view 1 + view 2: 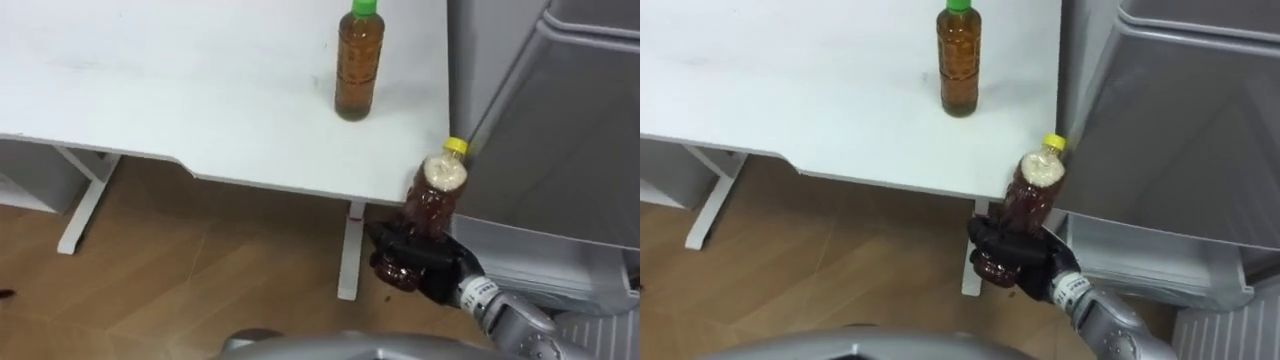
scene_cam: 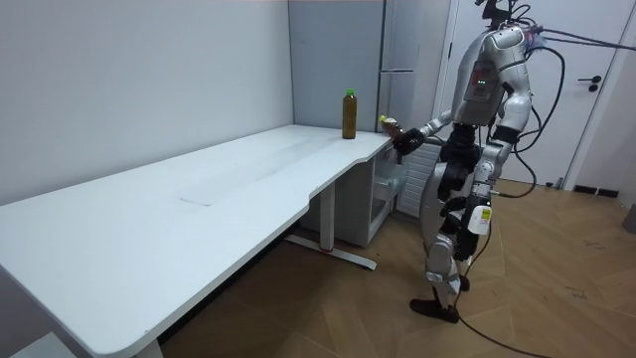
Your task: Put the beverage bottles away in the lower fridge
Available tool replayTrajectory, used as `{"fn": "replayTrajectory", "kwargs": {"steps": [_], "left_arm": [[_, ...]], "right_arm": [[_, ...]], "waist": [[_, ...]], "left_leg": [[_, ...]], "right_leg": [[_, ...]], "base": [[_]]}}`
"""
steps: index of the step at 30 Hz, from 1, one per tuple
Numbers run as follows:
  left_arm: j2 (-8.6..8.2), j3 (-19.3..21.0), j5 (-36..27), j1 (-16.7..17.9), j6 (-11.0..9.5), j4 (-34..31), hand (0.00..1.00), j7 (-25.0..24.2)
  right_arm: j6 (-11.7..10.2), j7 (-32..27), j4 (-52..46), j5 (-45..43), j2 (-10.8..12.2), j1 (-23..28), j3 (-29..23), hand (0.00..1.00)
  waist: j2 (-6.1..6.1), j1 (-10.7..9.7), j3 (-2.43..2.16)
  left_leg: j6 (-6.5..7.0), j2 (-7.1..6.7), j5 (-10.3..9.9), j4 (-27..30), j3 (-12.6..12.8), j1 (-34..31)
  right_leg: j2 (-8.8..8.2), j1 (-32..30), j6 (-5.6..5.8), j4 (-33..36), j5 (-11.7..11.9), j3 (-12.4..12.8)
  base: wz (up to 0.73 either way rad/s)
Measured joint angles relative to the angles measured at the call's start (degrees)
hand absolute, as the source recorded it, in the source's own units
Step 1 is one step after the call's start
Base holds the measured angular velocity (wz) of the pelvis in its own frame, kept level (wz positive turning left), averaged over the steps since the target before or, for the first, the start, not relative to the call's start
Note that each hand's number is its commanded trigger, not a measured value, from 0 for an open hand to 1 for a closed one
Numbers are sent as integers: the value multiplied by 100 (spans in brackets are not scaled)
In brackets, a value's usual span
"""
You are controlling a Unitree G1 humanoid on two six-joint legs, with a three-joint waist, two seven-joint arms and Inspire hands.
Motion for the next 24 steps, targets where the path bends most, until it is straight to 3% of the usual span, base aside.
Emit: {"fn": "replayTrajectory", "kwargs": {"steps": [6,10,16,19,22,24], "left_arm": [[-131,-14,557,-188,48,8,0,-288],[-239,-24,695,-185,40,14,0,-418],[-319,-113,937,-640,-96,529,0,-529],[-339,-74,1252,-687,-162,612,0,-620],[-345,-40,1404,-753,-244,754,0,-674],[-345,-40,1445,-750,-309,780,0,-734]], "right_arm": [[-2,-195,-209,-767,86,-52,-5,100],[-103,-660,-526,-1946,152,-9,-84,100],[-457,-1511,-566,-4293,311,-10,-421,100],[-669,-1995,-566,-5504,359,-8,-609,100],[-863,-2481,-566,-6167,326,14,-727,100],[-980,-2727,-565,-6162,326,24,-798,100]], "waist": [[0,-342,-58],[-15,-576,-57],[-2,-664,-45],[38,-709,-56],[62,-716,-56],[64,-729,-59]], "left_leg": [[22,-32,9,15,6,-58],[49,-61,23,-37,52,19],[84,-61,28,-23,180,11],[97,-45,30,-15,292,-55],[111,-39,47,-31,363,-86],[111,-34,47,-39,406,-75]], "right_leg": [[-27,-34,3,11,2,31],[-61,-52,39,15,21,89],[-74,-148,72,88,51,258],[-75,-257,73,144,53,381],[-76,-363,73,208,53,471],[-73,-408,73,208,53,506]], "base": [[-1],[-8],[-12],[-18],[-16],[-12]]}}
